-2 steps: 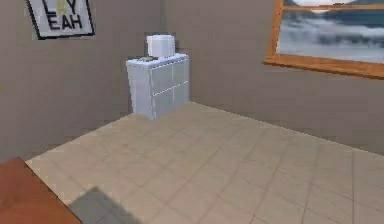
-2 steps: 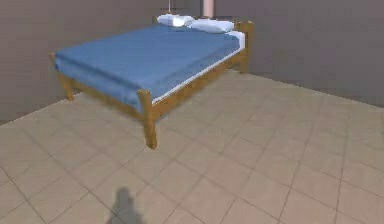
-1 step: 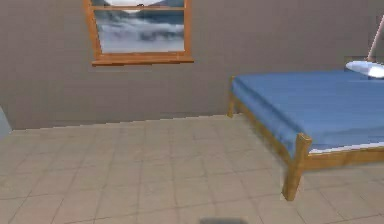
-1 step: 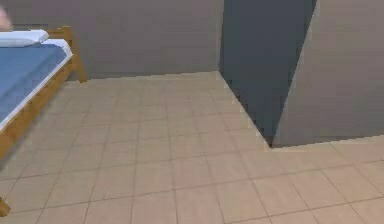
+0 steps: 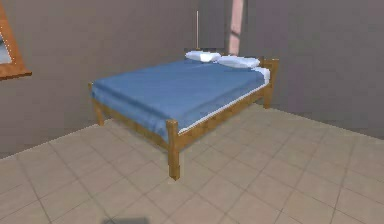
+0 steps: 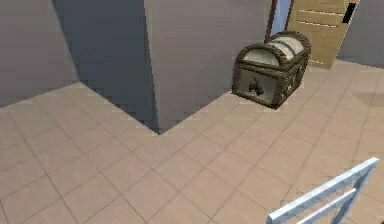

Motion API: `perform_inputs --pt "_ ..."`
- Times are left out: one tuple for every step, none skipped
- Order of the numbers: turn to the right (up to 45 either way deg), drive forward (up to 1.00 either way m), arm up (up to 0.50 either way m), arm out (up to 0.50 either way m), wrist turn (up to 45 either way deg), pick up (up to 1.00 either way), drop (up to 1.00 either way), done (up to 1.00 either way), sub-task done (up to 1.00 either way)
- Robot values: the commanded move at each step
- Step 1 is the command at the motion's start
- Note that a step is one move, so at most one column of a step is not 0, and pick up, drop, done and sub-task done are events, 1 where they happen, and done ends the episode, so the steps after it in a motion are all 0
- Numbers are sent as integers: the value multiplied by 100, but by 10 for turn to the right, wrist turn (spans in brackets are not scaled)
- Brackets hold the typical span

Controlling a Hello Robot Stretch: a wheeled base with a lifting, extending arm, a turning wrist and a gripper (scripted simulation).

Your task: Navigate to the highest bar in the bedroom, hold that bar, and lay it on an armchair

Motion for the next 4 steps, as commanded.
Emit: perform_inputs --pt "0 40 0 0 0 0 0 0 0" --pt "-450 0 0 0 0 0 0 0 0" --pt "-360 0 0 0 0 0 0 0 0" --pt "0 10 0 0 0 0 0 0 0"
